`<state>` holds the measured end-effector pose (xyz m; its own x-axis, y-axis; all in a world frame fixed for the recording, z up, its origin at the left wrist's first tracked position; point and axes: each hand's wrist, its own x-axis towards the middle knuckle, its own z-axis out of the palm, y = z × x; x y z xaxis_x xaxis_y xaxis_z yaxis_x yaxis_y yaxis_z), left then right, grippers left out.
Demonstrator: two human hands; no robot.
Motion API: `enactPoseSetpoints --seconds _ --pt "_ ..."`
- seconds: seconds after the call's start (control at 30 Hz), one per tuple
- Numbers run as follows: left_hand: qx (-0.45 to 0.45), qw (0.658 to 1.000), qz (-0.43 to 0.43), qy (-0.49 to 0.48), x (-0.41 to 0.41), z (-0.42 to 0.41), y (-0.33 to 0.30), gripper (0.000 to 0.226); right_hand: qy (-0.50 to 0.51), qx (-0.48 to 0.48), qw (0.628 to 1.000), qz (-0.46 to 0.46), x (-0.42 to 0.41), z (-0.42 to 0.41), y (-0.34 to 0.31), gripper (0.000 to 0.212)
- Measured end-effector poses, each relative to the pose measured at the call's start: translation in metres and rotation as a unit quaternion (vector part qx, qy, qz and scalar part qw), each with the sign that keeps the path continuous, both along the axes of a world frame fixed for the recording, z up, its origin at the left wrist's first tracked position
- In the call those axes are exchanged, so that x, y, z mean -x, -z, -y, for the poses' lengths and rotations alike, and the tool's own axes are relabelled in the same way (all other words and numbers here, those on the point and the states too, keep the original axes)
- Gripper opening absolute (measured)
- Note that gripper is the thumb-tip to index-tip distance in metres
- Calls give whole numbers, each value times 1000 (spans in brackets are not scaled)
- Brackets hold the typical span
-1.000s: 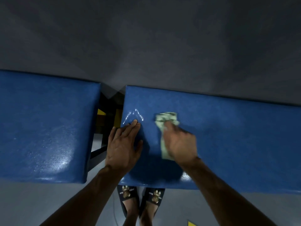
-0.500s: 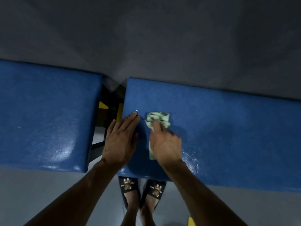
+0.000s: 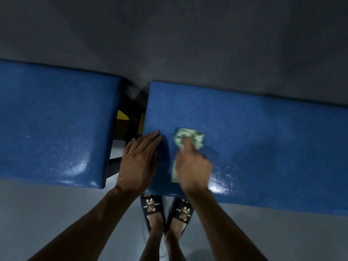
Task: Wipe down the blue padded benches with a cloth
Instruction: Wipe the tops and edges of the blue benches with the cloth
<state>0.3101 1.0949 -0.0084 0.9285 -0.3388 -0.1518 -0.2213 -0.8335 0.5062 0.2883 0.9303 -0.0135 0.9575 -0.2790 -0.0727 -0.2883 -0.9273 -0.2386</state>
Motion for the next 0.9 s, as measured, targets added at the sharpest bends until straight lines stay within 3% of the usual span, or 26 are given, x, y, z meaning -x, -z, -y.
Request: enactPoseSetpoints --seconds 0.1,0.2,0.3,0.37,0.53,0.7,0.8,0.9 --pt "-4 1000 3 5 6 -1 0 49 -126 -2 992 24 0 -8 -9 28" --pt "0 1000 -6 3 12 -6 -1 48 -159 78 984 31 9 52 -7 34" --pt "1 1000 -25 -6 19 -8 -4 49 -70 136 988 30 29 129 -5 19" --pt "7 999 -34 -9 23 -8 -6 50 -5 141 990 26 42 158 -6 25" --pt "7 998 -50 -23 31 -9 -9 52 70 67 995 -22 40 97 4 33" --pt "-13 999 -46 -24 39 -10 -13 53 -105 7 994 -10 37 5 -11 27" --pt "-11 999 -43 -27 43 -13 -16 53 -223 19 974 23 37 29 -14 31" --pt "-3 999 -43 -30 45 -16 -15 55 -249 100 963 17 40 97 -6 30"
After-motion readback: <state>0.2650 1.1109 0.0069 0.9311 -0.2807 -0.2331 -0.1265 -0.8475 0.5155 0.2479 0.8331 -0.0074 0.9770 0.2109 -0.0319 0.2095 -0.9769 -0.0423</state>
